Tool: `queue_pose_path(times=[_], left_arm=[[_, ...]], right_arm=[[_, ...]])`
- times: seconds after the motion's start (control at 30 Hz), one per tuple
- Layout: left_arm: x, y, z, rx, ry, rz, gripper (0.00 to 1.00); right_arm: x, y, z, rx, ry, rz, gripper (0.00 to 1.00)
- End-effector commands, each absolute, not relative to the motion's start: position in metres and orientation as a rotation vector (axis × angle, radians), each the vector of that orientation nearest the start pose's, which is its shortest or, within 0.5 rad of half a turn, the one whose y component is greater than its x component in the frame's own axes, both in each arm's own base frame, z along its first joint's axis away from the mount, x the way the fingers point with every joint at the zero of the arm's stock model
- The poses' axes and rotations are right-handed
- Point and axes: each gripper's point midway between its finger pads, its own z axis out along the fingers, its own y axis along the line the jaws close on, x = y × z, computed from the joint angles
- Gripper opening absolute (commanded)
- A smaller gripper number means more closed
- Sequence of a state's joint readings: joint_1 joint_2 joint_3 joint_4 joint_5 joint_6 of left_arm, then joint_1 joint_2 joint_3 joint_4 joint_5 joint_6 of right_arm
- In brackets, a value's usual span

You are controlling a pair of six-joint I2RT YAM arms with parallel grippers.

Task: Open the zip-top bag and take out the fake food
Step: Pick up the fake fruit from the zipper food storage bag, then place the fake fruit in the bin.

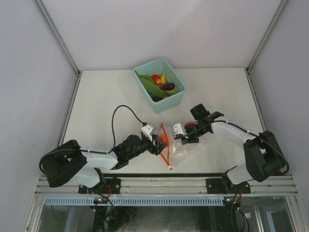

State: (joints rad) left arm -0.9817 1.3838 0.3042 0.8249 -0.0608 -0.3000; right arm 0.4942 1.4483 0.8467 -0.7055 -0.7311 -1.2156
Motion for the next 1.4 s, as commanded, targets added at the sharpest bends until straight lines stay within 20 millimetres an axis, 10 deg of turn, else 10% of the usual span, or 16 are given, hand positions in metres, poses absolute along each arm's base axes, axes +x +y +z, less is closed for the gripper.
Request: queue_pose_path(times=[0.0, 0.5, 0.8, 1.07, 1.37], left_arm=[[0.195, -0.301, 0.092, 0.507, 1.856, -0.944, 0.4], [0.198, -0.29, 0.11, 0.357, 1.909, -1.108, 0.35], [0.206, -0.275, 0.121, 0.205, 1.92, -1.19, 0.32], [0.204, -0.249, 0.131, 0.149, 1.939, -1.144, 0.32], [0.196, -0.253, 0.201, 0.142, 1.801, -1.286, 0.32]], right_arm=[[0.205, 0.209, 0.07, -1.969, 1.524, 0.756, 0.0], [0.209, 0.208, 0.068, -1.949, 1.557, 0.747, 0.03], [0.211, 0.207, 0.077, -1.91, 1.554, 0.752, 0.54], [0.203, 0.208, 0.124, -1.842, 1.46, 0.844, 0.74], [0.203, 0.225, 0.203, -1.766, 1.308, 0.959, 0.83]])
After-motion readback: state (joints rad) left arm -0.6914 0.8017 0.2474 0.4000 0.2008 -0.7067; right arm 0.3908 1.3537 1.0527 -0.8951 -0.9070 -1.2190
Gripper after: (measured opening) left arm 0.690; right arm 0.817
